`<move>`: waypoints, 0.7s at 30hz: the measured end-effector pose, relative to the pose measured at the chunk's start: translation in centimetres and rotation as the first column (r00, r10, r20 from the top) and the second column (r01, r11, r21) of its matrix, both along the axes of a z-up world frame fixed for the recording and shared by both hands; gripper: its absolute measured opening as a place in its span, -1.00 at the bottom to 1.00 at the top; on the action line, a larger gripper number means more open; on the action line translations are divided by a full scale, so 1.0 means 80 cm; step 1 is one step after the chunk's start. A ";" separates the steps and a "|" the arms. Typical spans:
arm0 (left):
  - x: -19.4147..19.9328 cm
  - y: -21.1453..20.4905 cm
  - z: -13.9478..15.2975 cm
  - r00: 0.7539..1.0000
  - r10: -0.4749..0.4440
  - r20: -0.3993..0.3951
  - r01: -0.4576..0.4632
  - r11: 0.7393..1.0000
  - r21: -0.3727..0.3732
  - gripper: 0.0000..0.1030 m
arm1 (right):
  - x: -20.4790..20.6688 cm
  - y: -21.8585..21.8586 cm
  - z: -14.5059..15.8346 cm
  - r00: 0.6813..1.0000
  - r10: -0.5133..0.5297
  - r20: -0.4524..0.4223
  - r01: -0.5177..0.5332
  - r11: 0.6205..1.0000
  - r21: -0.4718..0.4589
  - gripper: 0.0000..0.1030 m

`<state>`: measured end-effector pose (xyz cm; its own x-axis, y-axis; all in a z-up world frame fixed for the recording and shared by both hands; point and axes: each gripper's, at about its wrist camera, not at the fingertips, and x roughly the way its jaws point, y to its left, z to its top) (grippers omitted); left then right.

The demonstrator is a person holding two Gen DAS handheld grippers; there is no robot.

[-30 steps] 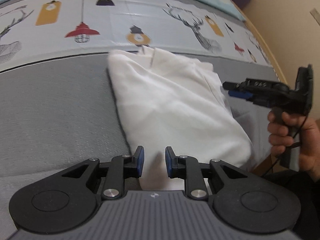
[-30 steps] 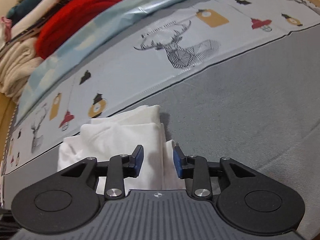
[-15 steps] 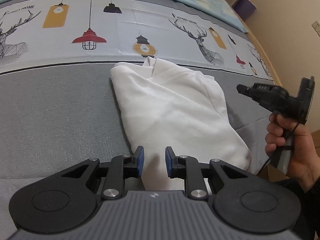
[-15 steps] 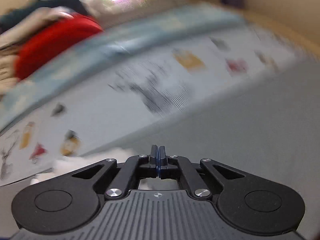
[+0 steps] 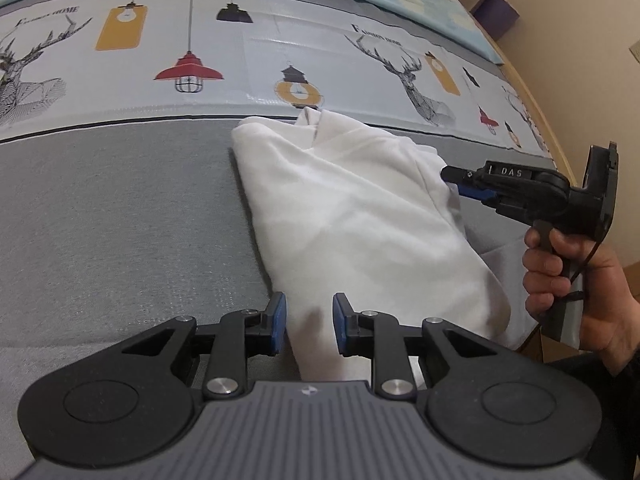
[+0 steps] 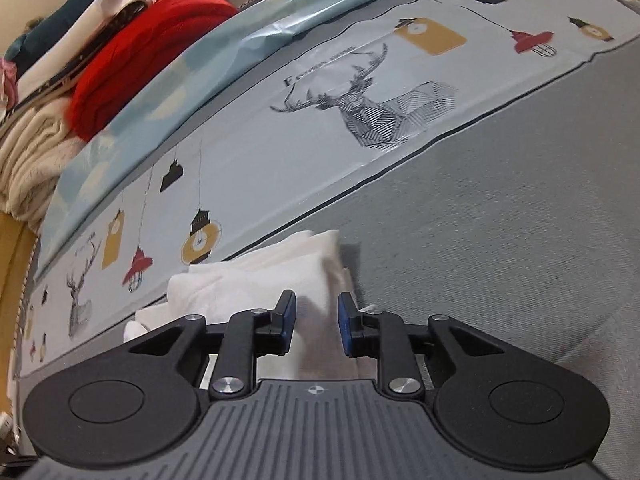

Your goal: Fold small clothes

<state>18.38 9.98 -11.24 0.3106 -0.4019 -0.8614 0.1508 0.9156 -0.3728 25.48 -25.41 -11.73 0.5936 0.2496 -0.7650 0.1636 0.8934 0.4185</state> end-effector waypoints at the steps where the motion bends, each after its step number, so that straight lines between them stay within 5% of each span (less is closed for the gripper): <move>1: 0.001 0.002 0.000 1.000 0.005 -0.002 -0.005 1.000 0.000 -0.49 | 0.003 0.003 -0.001 1.000 0.012 0.002 -0.012 1.000 -0.003 -0.65; 2: 0.002 0.004 0.000 1.000 0.007 -0.001 -0.007 1.000 0.001 -0.49 | 0.004 0.008 0.000 0.999 0.035 0.013 -0.035 0.999 -0.006 -0.95; 7: 0.006 -0.001 0.003 1.000 0.000 0.008 0.000 1.000 -0.013 -0.49 | -0.018 0.025 0.052 0.954 0.030 0.300 0.017 0.988 -0.151 -0.96; 11: 0.007 -0.014 0.004 1.000 -0.012 0.005 0.012 1.000 -0.022 -0.49 | 0.003 0.005 0.017 0.989 -0.119 0.087 0.136 0.962 -0.235 -0.86; 14: 0.008 -0.030 0.004 0.999 -0.042 0.010 0.042 0.999 -0.026 -0.49 | -0.006 -0.009 0.028 0.980 -0.165 0.114 0.187 0.956 -0.225 -0.85; 17: 0.006 -0.045 0.002 0.997 -0.080 0.010 0.080 0.997 -0.021 -0.49 | -0.026 -0.004 0.057 0.978 -0.039 0.204 0.086 0.971 -0.225 -0.71; 21: -0.002 -0.065 -0.003 0.992 -0.129 0.006 0.129 0.992 -0.003 -0.49 | -0.051 0.013 0.065 0.957 0.247 0.150 -0.215 0.956 -0.202 -0.71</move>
<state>18.19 4.79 -11.50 0.2612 -0.4421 -0.8581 0.2695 0.8870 -0.3750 21.40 -24.41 -6.52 0.6624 0.2616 -0.7019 -0.1160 0.9616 0.2489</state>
